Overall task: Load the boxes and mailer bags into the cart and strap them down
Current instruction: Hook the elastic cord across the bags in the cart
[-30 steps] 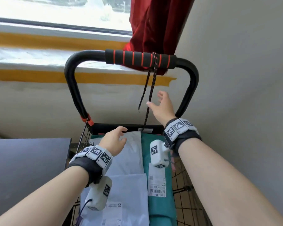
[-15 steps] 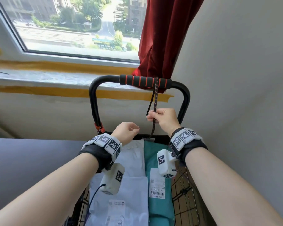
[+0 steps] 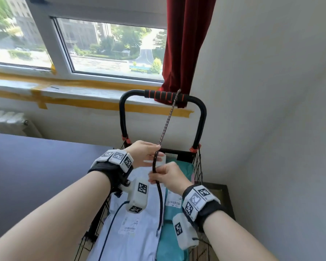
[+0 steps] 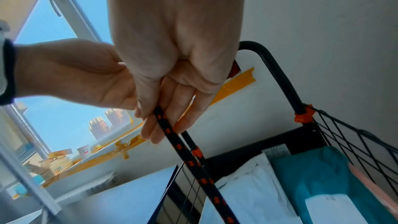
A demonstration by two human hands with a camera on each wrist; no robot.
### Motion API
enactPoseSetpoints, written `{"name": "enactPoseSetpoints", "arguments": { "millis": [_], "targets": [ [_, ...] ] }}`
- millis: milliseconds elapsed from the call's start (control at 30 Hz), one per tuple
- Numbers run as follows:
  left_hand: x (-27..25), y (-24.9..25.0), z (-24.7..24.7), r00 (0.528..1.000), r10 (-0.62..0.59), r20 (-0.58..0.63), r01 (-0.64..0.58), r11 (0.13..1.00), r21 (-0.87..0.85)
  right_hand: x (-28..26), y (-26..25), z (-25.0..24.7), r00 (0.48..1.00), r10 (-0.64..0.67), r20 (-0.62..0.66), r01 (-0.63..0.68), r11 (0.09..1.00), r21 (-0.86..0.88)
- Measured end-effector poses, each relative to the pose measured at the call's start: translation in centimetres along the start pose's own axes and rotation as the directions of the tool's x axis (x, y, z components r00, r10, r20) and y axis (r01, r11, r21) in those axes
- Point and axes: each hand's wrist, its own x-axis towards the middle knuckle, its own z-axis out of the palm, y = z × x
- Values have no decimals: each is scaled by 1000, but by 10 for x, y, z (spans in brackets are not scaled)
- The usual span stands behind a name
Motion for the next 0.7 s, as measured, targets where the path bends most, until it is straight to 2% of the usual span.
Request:
{"name": "enactPoseSetpoints", "arguments": {
  "millis": [67,233,433,700],
  "targets": [
    [-19,-8,2,999,18,-37,-19,1000,-11,-21,10,13,999,4,37,-3,1000,-24],
    [-63,-10,-4,991,55,-122,-62,997,-54,-68,27,37,999,29,34,-28,999,-37],
    [-116,-17,-18,992,68,-106,-77,993,-88,-118,41,70,998,49,-29,-51,997,-64],
    [-189,-55,-62,993,101,-68,-110,984,-142,-187,74,149,977,181,-111,-196,969,-148]
  ]
}}
